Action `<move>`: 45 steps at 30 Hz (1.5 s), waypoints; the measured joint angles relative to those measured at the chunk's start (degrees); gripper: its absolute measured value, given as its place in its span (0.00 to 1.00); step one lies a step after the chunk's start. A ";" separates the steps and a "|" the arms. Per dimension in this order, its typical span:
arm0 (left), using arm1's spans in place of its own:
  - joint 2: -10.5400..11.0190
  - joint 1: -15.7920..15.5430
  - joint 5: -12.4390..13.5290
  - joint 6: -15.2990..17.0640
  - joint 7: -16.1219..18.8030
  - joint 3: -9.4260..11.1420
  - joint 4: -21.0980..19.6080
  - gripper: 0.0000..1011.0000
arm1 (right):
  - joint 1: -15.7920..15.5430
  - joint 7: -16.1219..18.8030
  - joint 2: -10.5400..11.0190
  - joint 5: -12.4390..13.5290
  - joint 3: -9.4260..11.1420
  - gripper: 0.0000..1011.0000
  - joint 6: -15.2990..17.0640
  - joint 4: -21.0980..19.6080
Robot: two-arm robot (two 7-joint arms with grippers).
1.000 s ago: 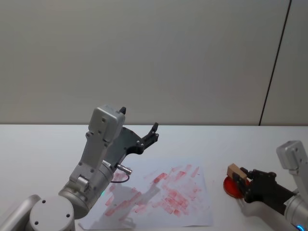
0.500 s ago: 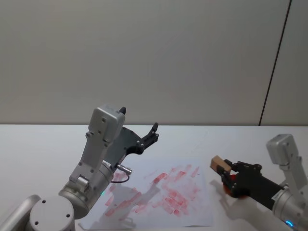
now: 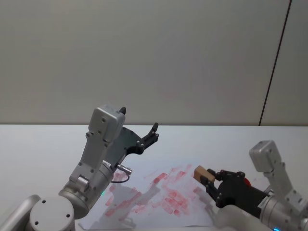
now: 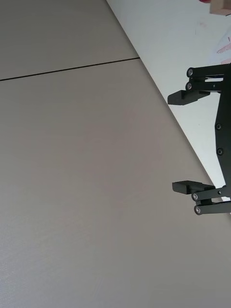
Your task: Use the one hand to pick up the stamp and affix it onto the A4 paper.
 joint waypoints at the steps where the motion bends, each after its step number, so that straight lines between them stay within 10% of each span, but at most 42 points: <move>1: 0.00 0.00 0.00 0.00 0.00 0.00 0.00 0.99 | -0.06 0.16 0.00 -0.04 -0.07 0.21 0.04 0.00; 45: 0.00 0.00 0.00 0.00 0.00 0.00 0.00 0.99 | -1.62 4.67 1.59 -3.21 -1.74 0.21 0.46 2.47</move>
